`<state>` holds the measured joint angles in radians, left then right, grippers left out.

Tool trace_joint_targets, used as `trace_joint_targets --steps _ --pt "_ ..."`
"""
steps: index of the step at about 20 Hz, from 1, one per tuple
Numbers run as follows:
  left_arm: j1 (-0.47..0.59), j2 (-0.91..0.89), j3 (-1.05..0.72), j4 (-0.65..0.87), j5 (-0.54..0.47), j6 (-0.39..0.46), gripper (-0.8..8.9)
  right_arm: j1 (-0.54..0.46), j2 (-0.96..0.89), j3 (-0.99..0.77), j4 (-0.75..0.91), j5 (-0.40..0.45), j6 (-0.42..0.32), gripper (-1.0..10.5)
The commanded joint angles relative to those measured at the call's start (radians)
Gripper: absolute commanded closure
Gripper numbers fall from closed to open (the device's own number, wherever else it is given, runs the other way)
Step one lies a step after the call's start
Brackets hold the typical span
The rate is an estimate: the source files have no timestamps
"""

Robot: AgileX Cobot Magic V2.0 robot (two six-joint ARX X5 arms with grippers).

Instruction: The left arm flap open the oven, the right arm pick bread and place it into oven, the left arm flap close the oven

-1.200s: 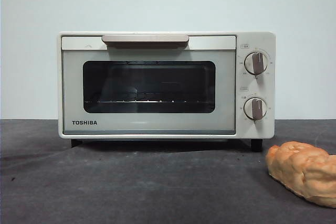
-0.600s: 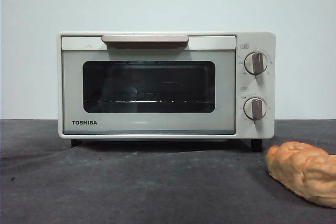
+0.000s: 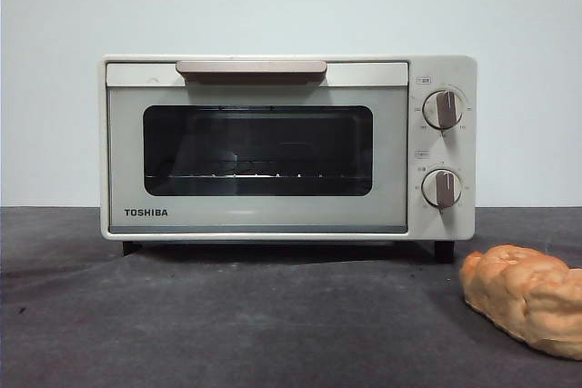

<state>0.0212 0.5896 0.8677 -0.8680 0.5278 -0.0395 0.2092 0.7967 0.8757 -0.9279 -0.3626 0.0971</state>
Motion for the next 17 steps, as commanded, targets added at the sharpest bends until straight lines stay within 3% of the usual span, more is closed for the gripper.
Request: trace_joint_targets --steps 1,9,14,17 --pt "-0.002 0.005 0.020 0.008 0.005 0.013 7.97 0.053 0.028 -0.058 0.070 0.029 0.073 4.3" --pt "-0.002 0.005 0.020 0.007 0.005 0.013 7.97 0.283 0.183 -0.281 0.375 0.235 0.227 4.3" --pt "-0.002 0.005 0.020 0.005 0.005 0.013 7.97 0.381 0.344 -0.285 0.485 0.410 0.260 4.3" --pt "-0.002 0.005 0.020 -0.001 0.005 0.013 7.97 0.397 0.424 -0.285 0.534 0.455 0.263 4.4"
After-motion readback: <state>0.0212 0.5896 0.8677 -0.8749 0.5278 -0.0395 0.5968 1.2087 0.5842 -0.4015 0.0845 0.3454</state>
